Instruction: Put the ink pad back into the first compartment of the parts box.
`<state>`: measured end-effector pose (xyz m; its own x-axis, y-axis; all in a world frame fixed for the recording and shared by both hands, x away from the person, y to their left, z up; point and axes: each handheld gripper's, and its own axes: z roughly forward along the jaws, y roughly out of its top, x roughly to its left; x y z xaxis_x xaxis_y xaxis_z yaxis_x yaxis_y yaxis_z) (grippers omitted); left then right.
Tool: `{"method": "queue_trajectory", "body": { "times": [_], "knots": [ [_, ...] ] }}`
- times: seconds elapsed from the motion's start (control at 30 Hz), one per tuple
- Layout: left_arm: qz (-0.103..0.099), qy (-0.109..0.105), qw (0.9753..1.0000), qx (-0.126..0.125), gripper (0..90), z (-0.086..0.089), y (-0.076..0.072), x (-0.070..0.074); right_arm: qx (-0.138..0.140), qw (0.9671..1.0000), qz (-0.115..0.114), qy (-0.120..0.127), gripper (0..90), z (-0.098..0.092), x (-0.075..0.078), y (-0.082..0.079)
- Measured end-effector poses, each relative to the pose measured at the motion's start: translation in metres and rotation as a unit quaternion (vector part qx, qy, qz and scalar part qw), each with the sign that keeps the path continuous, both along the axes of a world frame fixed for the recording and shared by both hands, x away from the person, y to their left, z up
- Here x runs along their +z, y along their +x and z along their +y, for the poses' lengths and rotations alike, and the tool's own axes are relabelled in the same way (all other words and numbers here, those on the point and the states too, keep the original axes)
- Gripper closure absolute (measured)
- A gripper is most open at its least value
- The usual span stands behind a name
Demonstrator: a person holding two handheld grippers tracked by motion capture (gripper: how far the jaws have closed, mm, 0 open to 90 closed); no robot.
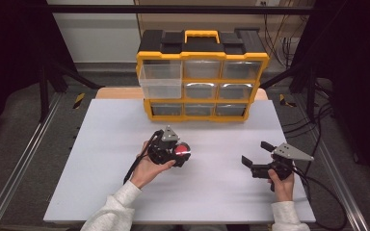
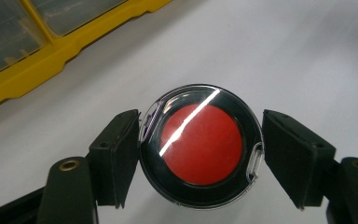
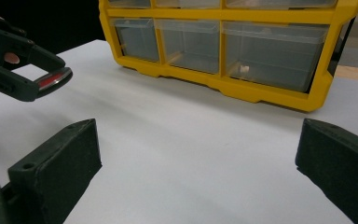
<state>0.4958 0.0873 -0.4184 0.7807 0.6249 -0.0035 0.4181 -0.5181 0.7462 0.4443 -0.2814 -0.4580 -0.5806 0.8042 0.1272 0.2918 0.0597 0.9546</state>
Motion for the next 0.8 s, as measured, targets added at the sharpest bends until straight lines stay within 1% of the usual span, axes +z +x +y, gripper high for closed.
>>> {"method": "queue_trajectory", "body": {
  "times": [0.63, 0.8],
  "knots": [
    [-0.017, -0.025, 0.9994, 0.02, 29.4, 0.026, -0.003, 0.026, -0.002, 1.0, -0.001, 0.0, 0.4, 0.0, 0.0, 0.0],
    [-0.024, -0.027, 0.999, 0.027, 29.4, 0.032, -0.005, 0.033, -0.001, 1.0, -0.001, 0.0, 0.4, -0.001, 0.0, 0.0]
  ]
}}
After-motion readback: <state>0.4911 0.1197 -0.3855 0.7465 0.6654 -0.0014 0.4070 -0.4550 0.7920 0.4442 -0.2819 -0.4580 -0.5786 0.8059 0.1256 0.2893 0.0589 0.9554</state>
